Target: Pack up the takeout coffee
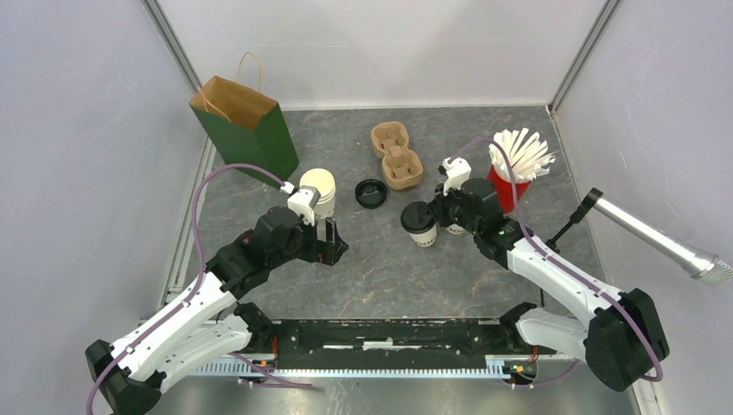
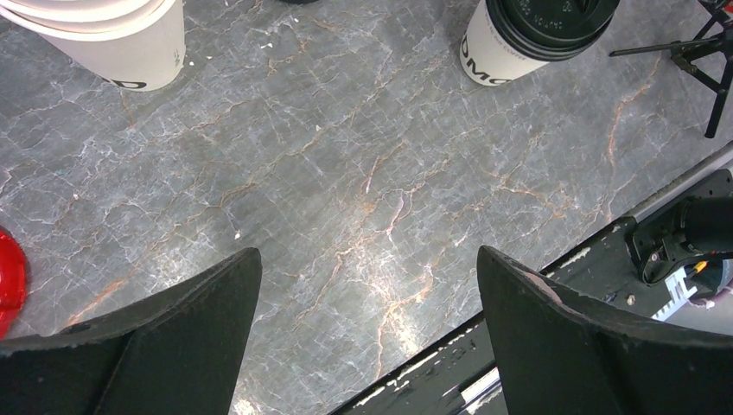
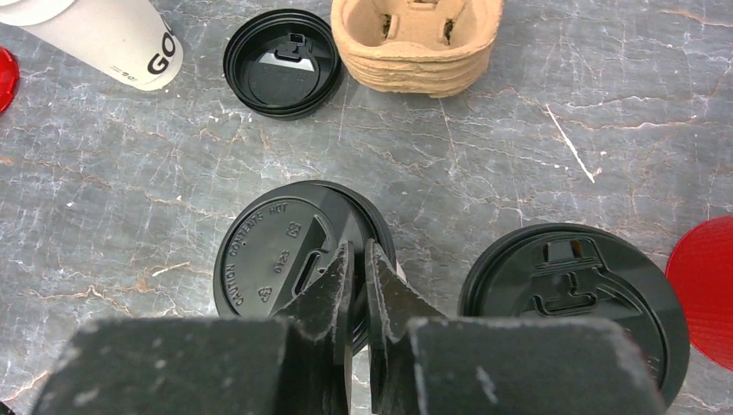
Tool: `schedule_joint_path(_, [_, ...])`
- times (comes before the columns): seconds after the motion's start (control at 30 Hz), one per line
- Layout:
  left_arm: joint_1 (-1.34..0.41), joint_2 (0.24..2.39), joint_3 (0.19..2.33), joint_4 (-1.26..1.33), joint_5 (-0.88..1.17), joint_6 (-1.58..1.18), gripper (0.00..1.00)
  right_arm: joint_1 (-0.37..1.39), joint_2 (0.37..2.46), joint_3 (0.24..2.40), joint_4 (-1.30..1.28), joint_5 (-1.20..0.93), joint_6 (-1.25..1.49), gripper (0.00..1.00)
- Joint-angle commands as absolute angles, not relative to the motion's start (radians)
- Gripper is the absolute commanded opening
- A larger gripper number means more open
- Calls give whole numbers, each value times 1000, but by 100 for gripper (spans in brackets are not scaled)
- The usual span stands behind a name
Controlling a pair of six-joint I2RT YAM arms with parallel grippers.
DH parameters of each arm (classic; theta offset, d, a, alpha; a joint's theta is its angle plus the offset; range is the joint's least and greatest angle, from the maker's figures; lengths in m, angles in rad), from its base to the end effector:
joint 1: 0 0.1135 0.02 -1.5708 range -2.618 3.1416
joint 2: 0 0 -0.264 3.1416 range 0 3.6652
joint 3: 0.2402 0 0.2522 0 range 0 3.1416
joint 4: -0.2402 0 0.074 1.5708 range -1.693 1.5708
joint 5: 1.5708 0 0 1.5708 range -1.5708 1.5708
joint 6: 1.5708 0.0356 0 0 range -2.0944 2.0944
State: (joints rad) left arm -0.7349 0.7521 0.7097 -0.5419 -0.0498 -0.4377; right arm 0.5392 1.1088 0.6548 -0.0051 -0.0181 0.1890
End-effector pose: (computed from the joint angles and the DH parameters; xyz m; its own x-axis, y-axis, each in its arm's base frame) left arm 0.1243 -0.1099 0.2830 -0.6415 0.0091 -0.7671 0.4052 0.8531 -0.3287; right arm 0.2117 0.1274 0.2477 -0.4726 -0.0638 -0.8790 -0.4464 0.8773 0.1763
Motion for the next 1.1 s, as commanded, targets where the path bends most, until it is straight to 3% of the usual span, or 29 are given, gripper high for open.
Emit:
schedule_joint_path(0.0, [-732, 734, 743, -550, -44, -401, 100, 494, 1101, 665, 13, -64, 157, 9])
schedule_joint_path(0.23, [-732, 730, 750, -522, -37, -420, 100, 458, 1087, 677, -23, -81, 135, 25])
schedule_joint_path(0.67, [-732, 754, 814, -559, -74, -423, 100, 458, 1058, 840, -182, -87, 163, 45])
schedule_joint_path(0.9, [-729, 773, 919, -607, -248, -396, 100, 463, 1022, 896, -223, -103, 179, 68])
schedule_joint_path(1.0, [-719, 793, 998, -626, -352, -359, 100, 469, 987, 911, -246, -77, 187, 98])
schedule_joint_path(1.07, [-710, 820, 1076, -646, -402, -346, 100, 474, 964, 932, -276, -64, 188, 98])
